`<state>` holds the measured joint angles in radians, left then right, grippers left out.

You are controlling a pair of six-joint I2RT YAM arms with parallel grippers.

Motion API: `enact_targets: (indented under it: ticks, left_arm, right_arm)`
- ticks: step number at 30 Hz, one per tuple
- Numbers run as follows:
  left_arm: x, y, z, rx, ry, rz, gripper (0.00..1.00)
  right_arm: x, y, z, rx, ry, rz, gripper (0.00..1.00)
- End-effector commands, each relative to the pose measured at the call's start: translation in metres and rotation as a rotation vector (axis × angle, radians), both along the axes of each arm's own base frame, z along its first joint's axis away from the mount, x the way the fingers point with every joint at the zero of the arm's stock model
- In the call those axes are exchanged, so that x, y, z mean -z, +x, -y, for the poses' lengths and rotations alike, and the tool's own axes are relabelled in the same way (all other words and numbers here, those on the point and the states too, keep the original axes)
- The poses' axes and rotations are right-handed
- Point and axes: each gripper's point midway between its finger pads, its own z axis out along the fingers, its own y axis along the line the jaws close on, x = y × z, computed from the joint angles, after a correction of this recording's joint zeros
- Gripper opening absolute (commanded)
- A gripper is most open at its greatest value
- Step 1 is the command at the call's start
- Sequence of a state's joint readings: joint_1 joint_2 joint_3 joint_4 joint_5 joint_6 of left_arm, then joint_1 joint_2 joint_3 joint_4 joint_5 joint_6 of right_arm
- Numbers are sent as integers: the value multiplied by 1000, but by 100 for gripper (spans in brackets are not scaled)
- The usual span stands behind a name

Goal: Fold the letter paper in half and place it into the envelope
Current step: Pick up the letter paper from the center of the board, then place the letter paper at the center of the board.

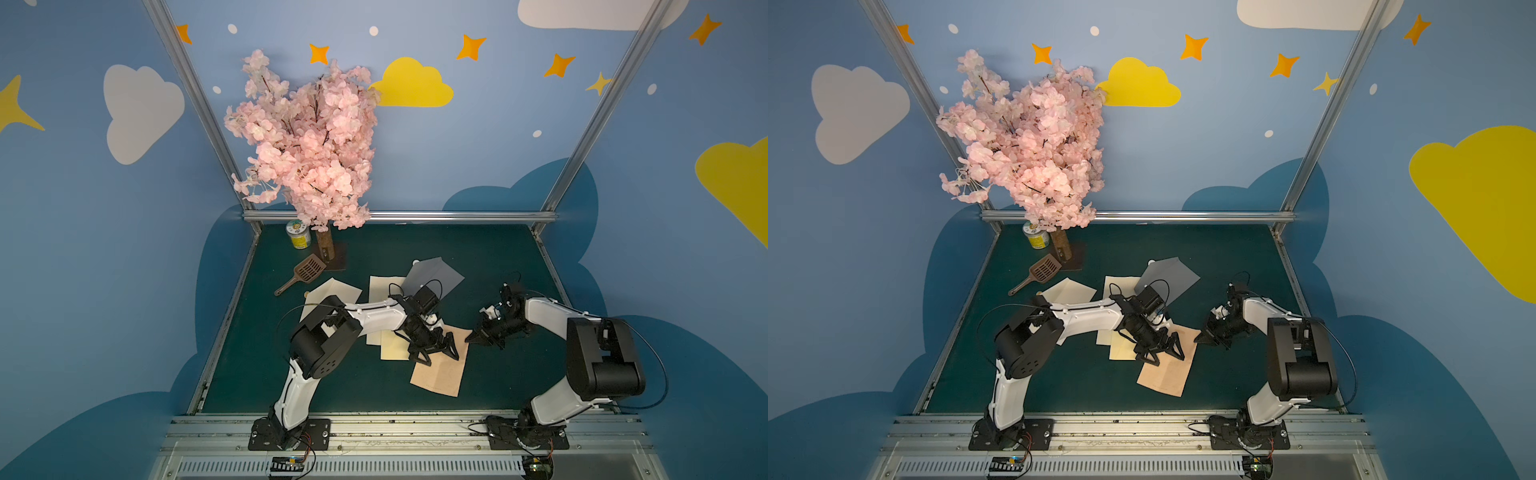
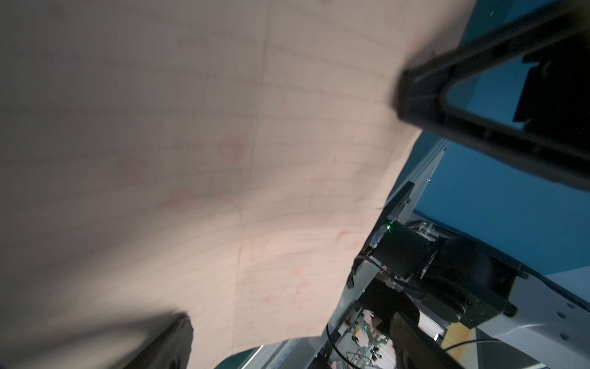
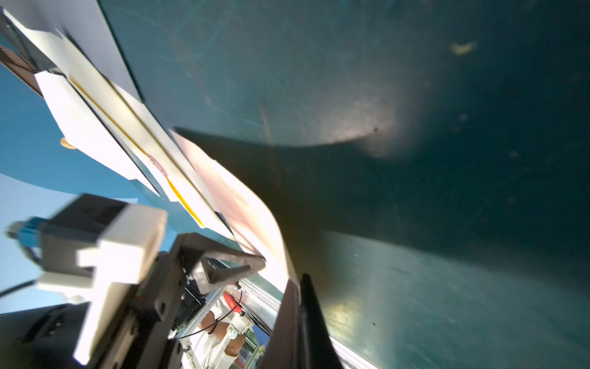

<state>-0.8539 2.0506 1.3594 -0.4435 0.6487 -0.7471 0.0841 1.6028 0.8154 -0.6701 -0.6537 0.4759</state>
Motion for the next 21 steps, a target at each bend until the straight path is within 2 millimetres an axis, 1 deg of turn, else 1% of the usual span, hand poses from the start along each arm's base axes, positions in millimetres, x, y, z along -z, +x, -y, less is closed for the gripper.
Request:
enact_targets:
  ticks: [1,4,7,10,14,19,21]
  left_arm:
    - [1,43,-29,-63,134,168,98]
    - [-18,57,-36,-90,153,223,100]
    - [-28,67,-44,-124,160,248,100]
    - [-31,70,-50,-136,171,251,100]
    - [-32,70,-56,-148,183,241,100]
    - [-35,72,-55,-168,176,234,100]
    - [-36,73,-53,-175,167,230,100]
  right_arm:
    - [-17,24,6,32,1,67,0]
    - [-27,39,12,74,5,97,0]
    - [-37,56,18,126,17,129,0]
    - [-45,74,22,177,36,161,0]
    - [-51,93,32,266,54,186,0]
    - [-50,109,42,405,121,214,0]
    - [-49,111,43,443,139,222,0]
